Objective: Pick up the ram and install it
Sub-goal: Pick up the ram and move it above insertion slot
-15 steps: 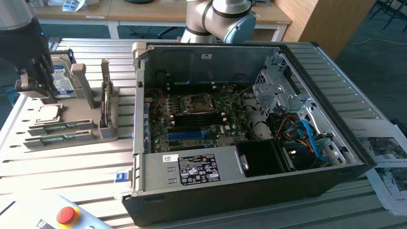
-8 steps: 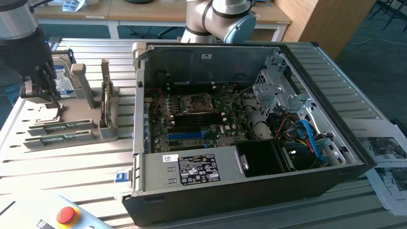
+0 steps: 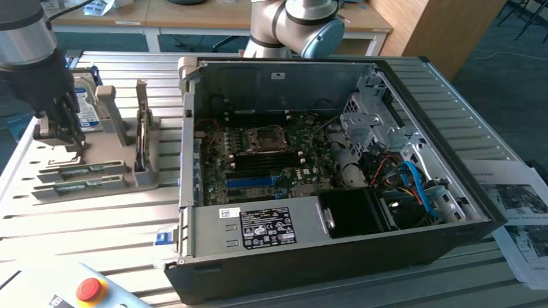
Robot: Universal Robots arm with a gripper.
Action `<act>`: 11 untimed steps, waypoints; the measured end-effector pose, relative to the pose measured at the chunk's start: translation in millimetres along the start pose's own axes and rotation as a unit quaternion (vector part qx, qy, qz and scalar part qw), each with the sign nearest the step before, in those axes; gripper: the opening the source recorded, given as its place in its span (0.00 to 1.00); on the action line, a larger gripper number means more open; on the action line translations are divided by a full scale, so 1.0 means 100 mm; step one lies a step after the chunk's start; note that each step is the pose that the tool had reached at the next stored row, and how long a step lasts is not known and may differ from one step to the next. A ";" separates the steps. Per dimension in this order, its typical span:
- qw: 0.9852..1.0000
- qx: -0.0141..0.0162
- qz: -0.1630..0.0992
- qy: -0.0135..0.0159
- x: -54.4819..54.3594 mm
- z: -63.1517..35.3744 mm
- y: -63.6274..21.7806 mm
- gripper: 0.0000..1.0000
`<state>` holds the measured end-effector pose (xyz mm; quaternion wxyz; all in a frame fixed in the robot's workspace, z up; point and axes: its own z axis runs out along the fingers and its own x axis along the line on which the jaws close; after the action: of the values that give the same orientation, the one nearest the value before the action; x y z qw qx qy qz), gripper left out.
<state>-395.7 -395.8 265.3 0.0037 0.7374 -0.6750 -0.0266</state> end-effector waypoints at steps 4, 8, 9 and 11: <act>1.000 0.000 0.000 0.000 0.00 0.073 -0.003 0.30; 1.000 0.000 0.000 0.000 0.01 0.143 -0.006 0.30; 1.000 0.000 0.000 0.000 0.01 0.147 -0.006 0.30; 1.000 0.000 0.000 0.000 0.01 0.147 -0.005 0.30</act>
<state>-395.7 -396.1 250.6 0.0039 0.7373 -0.6750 -0.0268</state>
